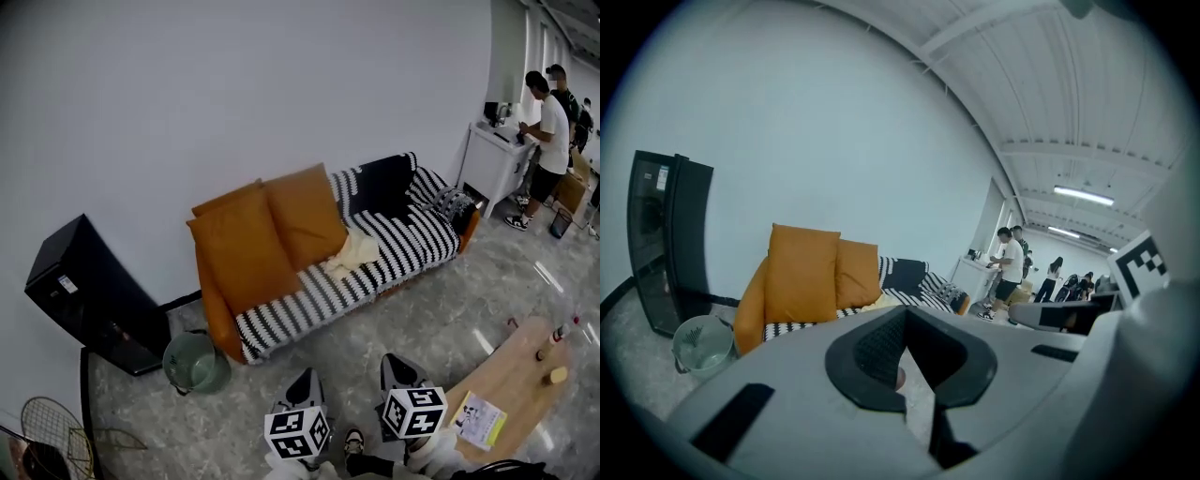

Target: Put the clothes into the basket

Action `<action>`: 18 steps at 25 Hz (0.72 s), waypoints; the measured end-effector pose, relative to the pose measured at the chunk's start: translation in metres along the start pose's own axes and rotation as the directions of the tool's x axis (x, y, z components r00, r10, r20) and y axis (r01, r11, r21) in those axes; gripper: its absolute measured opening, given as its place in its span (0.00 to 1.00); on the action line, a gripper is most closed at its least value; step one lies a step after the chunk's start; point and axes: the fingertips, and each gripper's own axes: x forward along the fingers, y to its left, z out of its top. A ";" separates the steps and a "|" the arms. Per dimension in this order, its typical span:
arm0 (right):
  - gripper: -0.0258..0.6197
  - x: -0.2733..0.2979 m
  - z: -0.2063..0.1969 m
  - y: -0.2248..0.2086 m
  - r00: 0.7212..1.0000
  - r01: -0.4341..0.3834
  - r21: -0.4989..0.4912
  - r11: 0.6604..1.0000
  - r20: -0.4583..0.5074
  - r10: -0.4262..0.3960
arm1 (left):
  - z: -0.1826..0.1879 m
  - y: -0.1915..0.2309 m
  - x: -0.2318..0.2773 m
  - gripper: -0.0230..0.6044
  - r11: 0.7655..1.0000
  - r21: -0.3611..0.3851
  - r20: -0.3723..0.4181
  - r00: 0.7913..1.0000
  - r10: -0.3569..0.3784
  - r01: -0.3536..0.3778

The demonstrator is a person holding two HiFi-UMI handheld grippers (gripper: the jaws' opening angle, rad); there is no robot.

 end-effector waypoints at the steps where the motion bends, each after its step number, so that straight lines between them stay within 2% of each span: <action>1: 0.08 0.009 0.004 -0.008 1.000 0.004 0.002 1.000 -0.005 -0.004 | 0.003 -0.003 0.012 0.04 1.000 0.002 -0.006 1.000 -0.002 0.002; 8: 0.08 0.063 0.034 -0.064 1.000 0.011 0.031 0.999 -0.024 -0.010 | 0.017 -0.032 0.087 0.04 0.999 0.024 -0.037 0.999 -0.024 0.025; 18: 0.08 0.109 0.054 -0.102 0.999 -0.013 0.081 0.997 -0.038 0.016 | 0.032 -0.050 0.140 0.04 0.998 0.066 -0.069 0.998 -0.004 0.008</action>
